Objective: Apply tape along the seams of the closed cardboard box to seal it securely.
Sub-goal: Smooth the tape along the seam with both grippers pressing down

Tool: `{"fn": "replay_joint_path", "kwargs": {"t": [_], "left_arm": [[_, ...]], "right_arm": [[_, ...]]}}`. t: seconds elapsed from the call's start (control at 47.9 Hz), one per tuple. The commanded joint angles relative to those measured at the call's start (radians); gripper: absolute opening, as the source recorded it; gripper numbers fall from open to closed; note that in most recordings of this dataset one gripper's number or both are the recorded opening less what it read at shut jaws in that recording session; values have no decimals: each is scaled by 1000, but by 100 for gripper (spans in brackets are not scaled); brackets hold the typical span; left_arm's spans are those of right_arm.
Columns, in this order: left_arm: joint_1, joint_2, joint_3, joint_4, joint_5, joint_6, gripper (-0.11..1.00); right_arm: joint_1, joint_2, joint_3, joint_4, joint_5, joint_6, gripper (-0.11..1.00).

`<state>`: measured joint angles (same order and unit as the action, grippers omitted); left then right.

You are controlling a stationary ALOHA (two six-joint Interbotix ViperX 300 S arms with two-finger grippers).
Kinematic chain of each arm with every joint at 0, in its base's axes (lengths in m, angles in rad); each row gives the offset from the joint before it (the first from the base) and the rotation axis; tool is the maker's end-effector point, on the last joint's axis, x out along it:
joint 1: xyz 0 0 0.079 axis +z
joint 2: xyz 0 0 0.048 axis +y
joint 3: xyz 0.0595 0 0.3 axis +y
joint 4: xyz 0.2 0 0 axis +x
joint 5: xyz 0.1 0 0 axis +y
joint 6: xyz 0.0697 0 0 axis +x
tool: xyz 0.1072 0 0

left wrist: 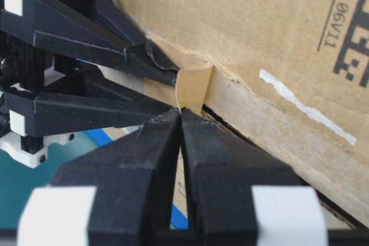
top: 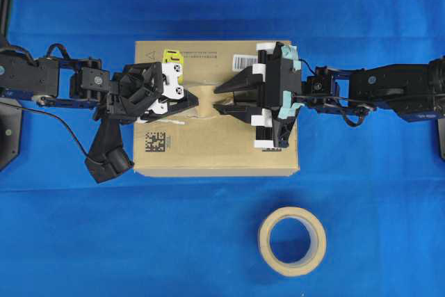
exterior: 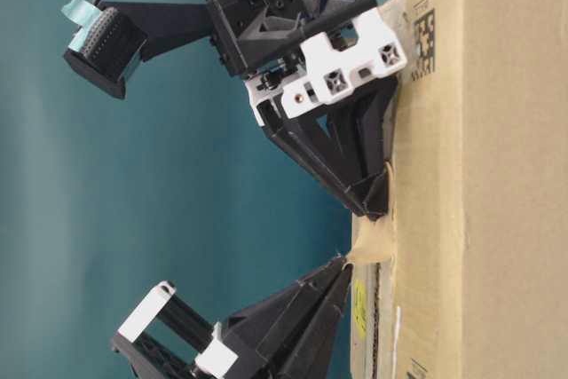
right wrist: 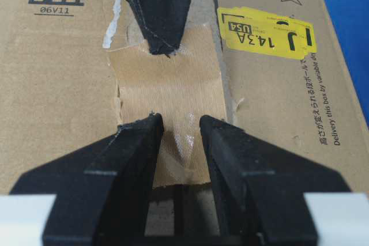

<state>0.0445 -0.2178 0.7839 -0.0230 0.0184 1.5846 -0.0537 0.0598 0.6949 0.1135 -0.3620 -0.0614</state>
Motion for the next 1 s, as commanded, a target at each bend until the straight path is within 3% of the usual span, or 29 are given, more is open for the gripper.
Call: {"fn": "replay_joint_path", "kwargs": {"t": [0.0, 0.104, 0.23, 0.292, 0.48, 0.981], "left_arm": [[6, -6, -25, 0, 3, -2, 2], [11, -6, -26, 0, 5, 0, 21], [17, -6, -32, 0, 5, 2, 60], [20, -6, -35, 0, 6, 0, 72], [21, 0, -57, 0, 57, -12, 62], [21, 2, -103, 2, 245, -20, 62]], "right_arm": [[-2, -9, -17, 9, 2, 0, 42], [-2, -9, -17, 12, 8, 0, 42], [-2, -9, -17, 17, 11, 0, 42], [-2, -9, -17, 18, 14, -2, 42], [-2, -9, -18, 23, 46, 0, 42], [-2, -9, -12, 35, 71, 0, 42]]}}
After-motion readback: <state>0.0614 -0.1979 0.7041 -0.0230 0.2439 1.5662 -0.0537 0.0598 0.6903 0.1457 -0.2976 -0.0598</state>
